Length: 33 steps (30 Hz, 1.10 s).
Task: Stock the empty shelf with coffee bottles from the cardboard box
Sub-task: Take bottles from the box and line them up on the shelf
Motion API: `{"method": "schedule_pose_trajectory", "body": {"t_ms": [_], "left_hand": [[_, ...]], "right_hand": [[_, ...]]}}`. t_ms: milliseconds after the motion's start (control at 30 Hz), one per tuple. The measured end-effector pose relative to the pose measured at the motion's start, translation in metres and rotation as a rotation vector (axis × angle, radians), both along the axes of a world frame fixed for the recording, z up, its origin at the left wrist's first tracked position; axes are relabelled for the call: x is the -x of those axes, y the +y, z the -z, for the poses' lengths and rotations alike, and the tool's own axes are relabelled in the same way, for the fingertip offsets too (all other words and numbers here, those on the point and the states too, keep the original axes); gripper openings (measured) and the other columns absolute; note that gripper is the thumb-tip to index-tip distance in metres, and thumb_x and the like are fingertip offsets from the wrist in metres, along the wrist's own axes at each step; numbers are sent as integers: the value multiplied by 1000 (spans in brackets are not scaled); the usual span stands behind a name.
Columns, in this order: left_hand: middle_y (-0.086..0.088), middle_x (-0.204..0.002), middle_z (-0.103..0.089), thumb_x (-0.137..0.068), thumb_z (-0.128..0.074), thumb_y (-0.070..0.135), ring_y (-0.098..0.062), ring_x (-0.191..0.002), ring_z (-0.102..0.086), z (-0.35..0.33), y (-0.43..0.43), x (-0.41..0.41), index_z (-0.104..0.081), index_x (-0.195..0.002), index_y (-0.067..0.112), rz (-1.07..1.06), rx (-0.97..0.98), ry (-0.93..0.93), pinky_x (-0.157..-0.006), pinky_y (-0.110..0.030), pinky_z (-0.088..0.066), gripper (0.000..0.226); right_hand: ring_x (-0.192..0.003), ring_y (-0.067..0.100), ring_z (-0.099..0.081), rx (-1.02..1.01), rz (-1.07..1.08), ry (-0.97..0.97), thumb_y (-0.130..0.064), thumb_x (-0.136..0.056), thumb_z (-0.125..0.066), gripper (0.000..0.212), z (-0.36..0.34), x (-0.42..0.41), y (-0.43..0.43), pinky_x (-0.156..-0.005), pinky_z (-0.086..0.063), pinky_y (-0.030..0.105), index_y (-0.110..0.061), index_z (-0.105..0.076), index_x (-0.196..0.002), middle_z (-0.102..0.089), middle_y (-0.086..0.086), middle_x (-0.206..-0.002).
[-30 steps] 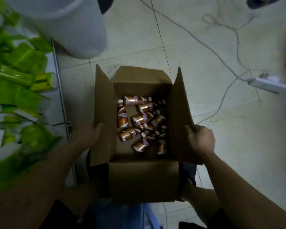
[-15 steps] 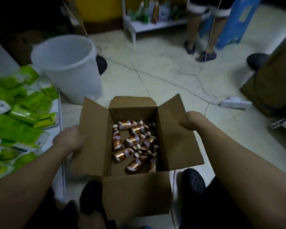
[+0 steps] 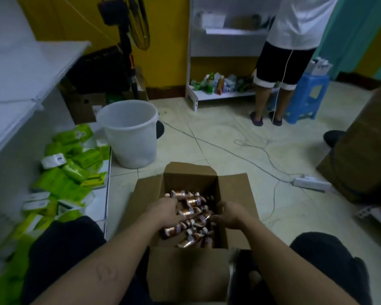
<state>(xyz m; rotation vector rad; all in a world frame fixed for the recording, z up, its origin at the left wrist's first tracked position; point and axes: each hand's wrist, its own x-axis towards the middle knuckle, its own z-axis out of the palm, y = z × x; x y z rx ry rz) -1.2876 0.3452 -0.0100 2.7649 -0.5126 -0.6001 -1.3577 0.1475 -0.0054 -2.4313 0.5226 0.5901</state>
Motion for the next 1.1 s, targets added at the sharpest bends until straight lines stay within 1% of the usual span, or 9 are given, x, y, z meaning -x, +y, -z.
{"method": "schedule_pose_trajectory", "body": {"t_ms": [167, 300, 433, 533, 633, 700, 833, 967, 1100], "left_hand": [[5, -93, -60, -75, -62, 49, -16, -80, -56, 60, -19, -34, -58, -97, 28, 38, -9, 96, -63, -29, -44, 30], [1, -108, -58, -78, -62, 46, -19, -91, -58, 113, -34, -66, -58, -108, 23, 11, -73, 233, -75, -31, -49, 38], [-5, -122, -59, -79, -60, 55, -24, -104, -58, 178, -42, -96, -51, -125, 21, -40, -90, 327, -84, -36, -49, 57], [-12, -143, -41, -81, -51, 63, -32, -126, -42, 233, -43, -111, -23, -147, 20, -81, -153, 380, -100, -44, -40, 84], [-13, -153, -22, -85, -56, 47, -35, -134, -27, 279, -45, -118, -12, -150, 22, -96, -203, 402, -107, -49, -30, 83], [-15, -151, -19, -83, -61, 41, -37, -130, -27, 304, -48, -118, -14, -148, 25, -82, -252, 320, -104, -52, -30, 82], [-17, -143, -28, -79, -69, 39, -37, -119, -36, 325, -47, -118, -25, -141, 24, -38, -372, 197, -92, -49, -39, 78], [-17, -132, -48, -77, -73, 35, -33, -113, -49, 316, -42, -112, -45, -132, 11, -51, -457, 337, -88, -40, -46, 66], [-10, -114, -63, -67, -81, 34, -26, -100, -59, 287, -33, -102, -61, -109, 11, -281, -238, 534, -80, -35, -50, 52]], "right_hand": [[-86, 9, -54, -146, 0, 172, -33, -88, -61, 19, 60, -31, -9, -75, -44, 25, -26, -54, -104, -61, 0, -107], [-114, 24, -57, -178, -38, 385, -32, -87, -64, 42, 129, -53, -14, -96, -47, 34, -15, -59, -124, -61, 9, -126], [-130, 28, -45, -201, 24, 430, -36, -83, -66, 71, 198, -74, -15, -108, -38, 36, -17, -37, -145, -44, 10, -145], [-128, 28, -45, -237, 127, 501, -34, -82, -66, 72, 253, -87, -14, -108, -39, 41, -21, -35, -145, -40, 10, -147], [-133, 31, -39, -233, 232, 546, -39, -79, -68, 79, 298, -94, -14, -110, -36, 44, -23, -31, -147, -30, 11, -152], [-134, 33, -38, -178, 248, 527, -43, -82, -65, 82, 324, -94, -14, -108, -34, 38, -20, -25, -150, -26, 14, -153], [-122, 31, -51, -65, 422, 496, -32, -83, -68, 79, 350, -90, -9, -92, -43, 33, -5, -23, -142, -48, 16, -136], [-127, 32, -47, -74, 432, 499, -26, -83, -70, 82, 337, -93, -12, -93, -43, 35, -3, -18, -142, -44, 17, -139], [-131, 35, -43, -103, 416, 477, -30, -82, -71, 90, 296, -100, -20, -104, -41, 42, -6, -14, -147, -37, 19, -146]]}}
